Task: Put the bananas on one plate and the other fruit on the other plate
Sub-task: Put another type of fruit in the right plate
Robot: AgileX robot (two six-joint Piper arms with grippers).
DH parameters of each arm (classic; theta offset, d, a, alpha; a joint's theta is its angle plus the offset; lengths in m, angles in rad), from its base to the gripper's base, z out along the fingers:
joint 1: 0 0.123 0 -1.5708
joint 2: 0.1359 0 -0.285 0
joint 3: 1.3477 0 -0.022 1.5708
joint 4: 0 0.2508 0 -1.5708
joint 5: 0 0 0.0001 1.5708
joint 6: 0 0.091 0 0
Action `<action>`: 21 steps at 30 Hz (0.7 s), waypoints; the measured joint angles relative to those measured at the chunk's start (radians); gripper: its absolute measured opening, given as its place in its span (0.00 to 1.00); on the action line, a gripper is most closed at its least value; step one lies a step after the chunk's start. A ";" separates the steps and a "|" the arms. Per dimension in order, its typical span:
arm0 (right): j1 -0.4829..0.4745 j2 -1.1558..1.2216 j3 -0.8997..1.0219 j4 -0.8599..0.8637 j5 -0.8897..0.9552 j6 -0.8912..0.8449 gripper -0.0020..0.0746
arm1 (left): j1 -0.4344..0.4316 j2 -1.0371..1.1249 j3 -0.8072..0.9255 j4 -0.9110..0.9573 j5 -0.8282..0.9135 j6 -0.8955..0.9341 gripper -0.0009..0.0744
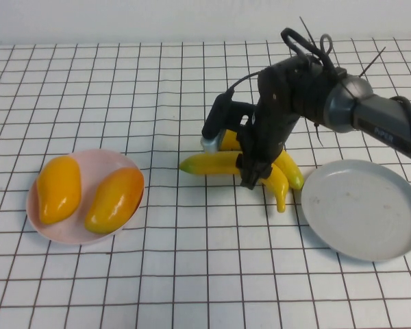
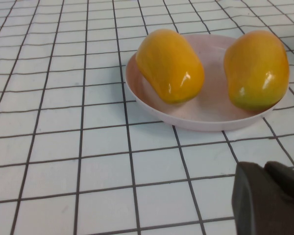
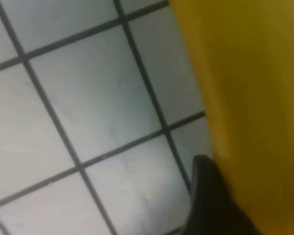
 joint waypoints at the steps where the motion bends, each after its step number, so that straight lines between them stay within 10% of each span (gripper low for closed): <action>1: 0.000 0.002 -0.032 -0.001 0.049 0.018 0.44 | 0.000 0.000 0.000 0.000 0.000 0.000 0.02; 11: -0.012 -0.142 -0.244 -0.003 0.289 0.256 0.44 | 0.000 -0.002 0.000 0.000 0.000 0.000 0.02; 21: -0.239 -0.428 0.307 -0.013 0.263 0.425 0.44 | 0.000 -0.002 0.000 0.000 0.000 0.000 0.02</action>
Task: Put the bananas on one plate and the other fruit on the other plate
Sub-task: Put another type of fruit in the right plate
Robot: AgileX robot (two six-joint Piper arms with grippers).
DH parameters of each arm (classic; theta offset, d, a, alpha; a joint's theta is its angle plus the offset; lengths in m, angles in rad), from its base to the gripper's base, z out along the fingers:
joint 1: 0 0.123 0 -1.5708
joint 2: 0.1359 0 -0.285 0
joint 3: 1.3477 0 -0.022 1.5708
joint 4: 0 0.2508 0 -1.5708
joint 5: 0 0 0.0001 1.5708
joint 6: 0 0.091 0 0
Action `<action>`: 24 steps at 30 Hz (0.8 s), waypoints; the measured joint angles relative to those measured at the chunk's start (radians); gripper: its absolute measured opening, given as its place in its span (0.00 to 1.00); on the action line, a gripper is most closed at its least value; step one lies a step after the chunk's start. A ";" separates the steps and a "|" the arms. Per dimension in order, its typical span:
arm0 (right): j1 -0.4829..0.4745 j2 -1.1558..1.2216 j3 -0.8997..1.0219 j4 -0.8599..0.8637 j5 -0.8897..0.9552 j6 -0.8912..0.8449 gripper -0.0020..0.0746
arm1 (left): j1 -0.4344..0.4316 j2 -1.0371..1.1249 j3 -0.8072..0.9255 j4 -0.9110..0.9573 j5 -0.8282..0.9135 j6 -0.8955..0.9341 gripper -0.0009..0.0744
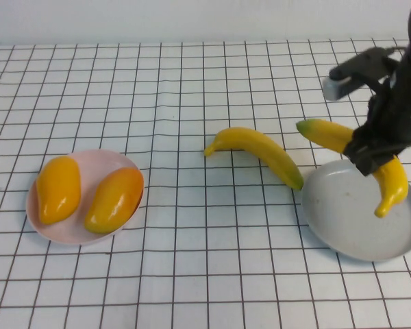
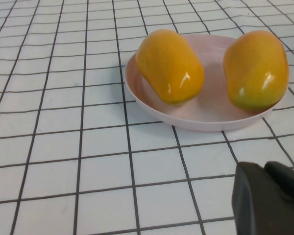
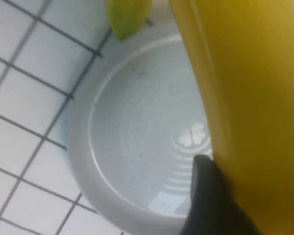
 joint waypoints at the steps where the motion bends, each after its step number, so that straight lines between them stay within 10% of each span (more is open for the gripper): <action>1: -0.015 -0.013 0.058 0.000 -0.024 0.012 0.44 | 0.000 0.000 0.000 0.000 0.000 0.000 0.02; 24: -0.055 0.047 0.283 -0.068 -0.287 0.049 0.53 | 0.000 0.000 0.000 0.000 0.000 0.000 0.02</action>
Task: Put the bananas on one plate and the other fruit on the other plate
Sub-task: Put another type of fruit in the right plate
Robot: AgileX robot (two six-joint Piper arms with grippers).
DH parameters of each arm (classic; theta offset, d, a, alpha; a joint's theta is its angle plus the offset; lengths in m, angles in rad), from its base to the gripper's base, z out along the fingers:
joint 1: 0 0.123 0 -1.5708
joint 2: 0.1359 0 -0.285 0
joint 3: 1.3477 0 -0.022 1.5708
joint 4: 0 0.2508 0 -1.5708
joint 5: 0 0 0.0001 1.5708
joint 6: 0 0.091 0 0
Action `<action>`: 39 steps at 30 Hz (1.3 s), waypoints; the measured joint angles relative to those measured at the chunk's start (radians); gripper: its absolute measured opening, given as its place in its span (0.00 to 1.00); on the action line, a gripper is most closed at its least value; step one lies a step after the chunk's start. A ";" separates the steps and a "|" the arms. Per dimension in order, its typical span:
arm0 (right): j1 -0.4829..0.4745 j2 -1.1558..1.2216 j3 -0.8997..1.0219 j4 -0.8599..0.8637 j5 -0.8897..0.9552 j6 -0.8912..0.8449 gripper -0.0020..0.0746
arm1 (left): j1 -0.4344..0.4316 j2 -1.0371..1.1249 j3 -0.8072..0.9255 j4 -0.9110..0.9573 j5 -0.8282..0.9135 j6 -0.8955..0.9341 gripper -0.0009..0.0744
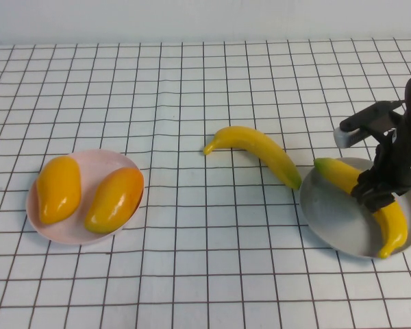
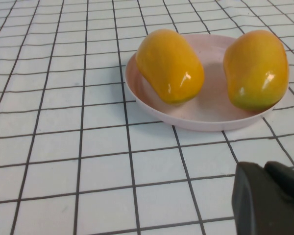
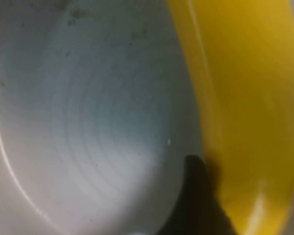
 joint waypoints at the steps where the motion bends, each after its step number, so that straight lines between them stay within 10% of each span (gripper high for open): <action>1: 0.000 0.000 0.000 0.000 -0.002 0.000 0.59 | 0.000 0.000 0.000 0.000 0.000 0.000 0.02; 6: 0.000 0.000 -0.004 0.001 0.018 0.000 0.72 | 0.000 0.000 0.000 0.000 0.000 0.000 0.02; 23: 0.028 0.037 -0.385 0.436 0.089 -0.363 0.54 | 0.000 0.000 0.000 0.000 0.000 0.000 0.02; 39: 0.115 0.381 -0.629 0.350 0.063 -0.440 0.65 | 0.000 0.000 0.000 0.000 0.000 0.000 0.02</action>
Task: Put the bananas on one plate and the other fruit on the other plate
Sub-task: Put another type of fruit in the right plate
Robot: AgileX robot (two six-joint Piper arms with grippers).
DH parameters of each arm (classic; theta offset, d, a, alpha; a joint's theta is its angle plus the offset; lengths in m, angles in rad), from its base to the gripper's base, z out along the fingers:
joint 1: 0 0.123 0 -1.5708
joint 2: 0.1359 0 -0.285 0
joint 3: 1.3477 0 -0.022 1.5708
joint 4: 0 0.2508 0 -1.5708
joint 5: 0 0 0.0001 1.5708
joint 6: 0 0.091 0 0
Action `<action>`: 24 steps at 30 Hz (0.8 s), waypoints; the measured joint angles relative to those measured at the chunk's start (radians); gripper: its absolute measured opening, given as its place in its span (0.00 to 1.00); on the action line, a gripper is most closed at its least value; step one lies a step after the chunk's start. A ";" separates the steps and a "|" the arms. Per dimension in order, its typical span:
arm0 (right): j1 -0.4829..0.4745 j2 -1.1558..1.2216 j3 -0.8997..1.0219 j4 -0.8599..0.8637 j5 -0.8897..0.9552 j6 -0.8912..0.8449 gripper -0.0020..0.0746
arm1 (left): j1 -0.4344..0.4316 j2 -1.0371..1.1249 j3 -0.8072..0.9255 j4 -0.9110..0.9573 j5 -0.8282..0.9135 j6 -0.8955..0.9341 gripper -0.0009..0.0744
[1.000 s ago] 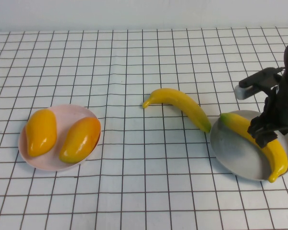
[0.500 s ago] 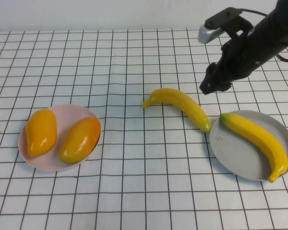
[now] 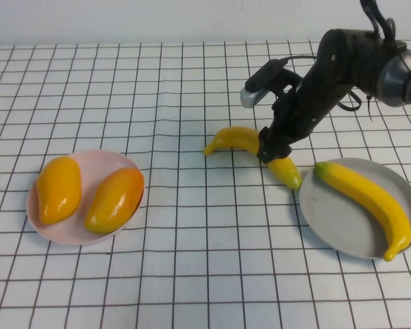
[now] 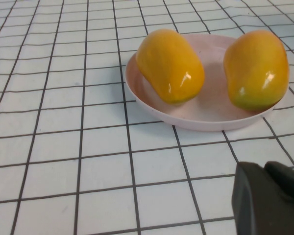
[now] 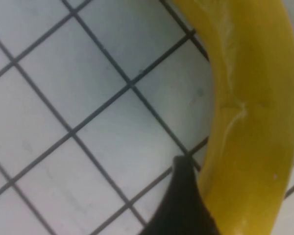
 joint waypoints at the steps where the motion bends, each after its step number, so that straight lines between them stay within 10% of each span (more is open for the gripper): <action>1: 0.000 0.015 -0.011 -0.005 -0.001 0.000 0.65 | 0.000 0.000 0.000 0.000 0.000 0.000 0.02; 10: 0.000 0.090 -0.072 -0.034 0.006 0.100 0.44 | 0.000 0.000 0.000 0.000 0.000 0.000 0.02; 24: 0.002 -0.112 -0.158 -0.155 0.253 0.298 0.44 | 0.000 0.000 0.000 0.000 0.000 0.000 0.02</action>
